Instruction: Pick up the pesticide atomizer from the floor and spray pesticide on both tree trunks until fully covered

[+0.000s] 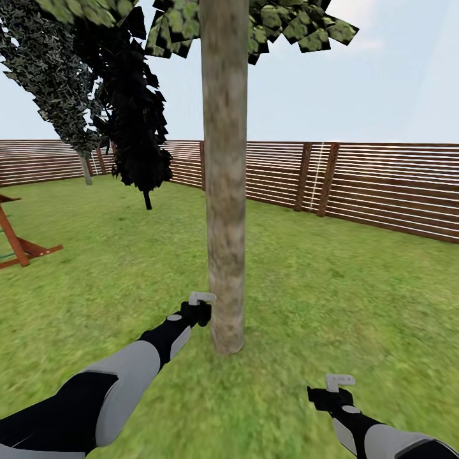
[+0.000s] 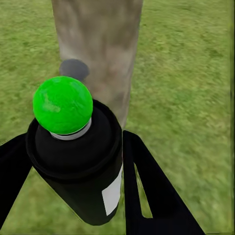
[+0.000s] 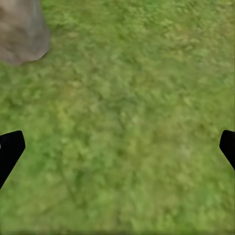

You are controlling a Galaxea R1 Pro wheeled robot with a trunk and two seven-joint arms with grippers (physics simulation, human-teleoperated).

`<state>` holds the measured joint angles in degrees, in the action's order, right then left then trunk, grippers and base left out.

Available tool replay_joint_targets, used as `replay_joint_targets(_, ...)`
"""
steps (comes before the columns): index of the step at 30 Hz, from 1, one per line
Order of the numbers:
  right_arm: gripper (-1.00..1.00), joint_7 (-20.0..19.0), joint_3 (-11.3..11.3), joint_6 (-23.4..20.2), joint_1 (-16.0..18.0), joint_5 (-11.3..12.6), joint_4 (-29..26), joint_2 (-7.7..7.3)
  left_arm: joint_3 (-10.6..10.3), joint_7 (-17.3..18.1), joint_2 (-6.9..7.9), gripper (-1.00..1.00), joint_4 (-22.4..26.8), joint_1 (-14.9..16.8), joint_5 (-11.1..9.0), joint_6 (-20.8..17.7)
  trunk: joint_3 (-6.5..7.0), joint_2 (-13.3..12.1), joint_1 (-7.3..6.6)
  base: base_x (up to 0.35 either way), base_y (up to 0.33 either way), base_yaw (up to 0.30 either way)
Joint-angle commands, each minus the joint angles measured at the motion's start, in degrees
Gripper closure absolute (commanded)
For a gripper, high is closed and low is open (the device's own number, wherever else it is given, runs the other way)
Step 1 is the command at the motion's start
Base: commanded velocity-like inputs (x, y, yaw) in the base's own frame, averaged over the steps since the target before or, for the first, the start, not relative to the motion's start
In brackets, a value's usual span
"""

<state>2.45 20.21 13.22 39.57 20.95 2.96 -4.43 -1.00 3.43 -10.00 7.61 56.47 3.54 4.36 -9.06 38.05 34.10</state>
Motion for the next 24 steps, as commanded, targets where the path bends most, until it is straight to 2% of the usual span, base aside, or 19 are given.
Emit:
replay_joint_targets(1,-1.0,0.01,0.47,0.32,0.08,0.4,0.2,0.03,-0.06,1.57,0.0,1.0,-0.1,0.06,0.41,0.2,-0.09,0.08,0.02,0.0,0.0,0.0)
replay_joint_targets(4,-1.0,0.01,0.49,0.32,0.07,0.38,0.2,0.03,-0.03,5.86,0.0,1.0,-0.19,0.05,0.52,-0.01,-0.09,0.08,0.02,0.0,0.0,0.0)
replay_joint_targets(7,-1.0,0.01,0.46,0.32,0.07,0.39,0.2,0.03,0.01,7.13,0.0,1.0,-0.25,0.05,0.57,0.14,-0.09,0.08,0.02,0.0,0.0,0.0)
replay_joint_targets(24,-1.0,0.01,0.46,0.32,0.07,0.41,0.2,0.03,0.01,7.56,0.0,1.0,-0.31,0.05,0.59,0.21,-0.09,0.08,0.02,0.114,0.0,0.0)
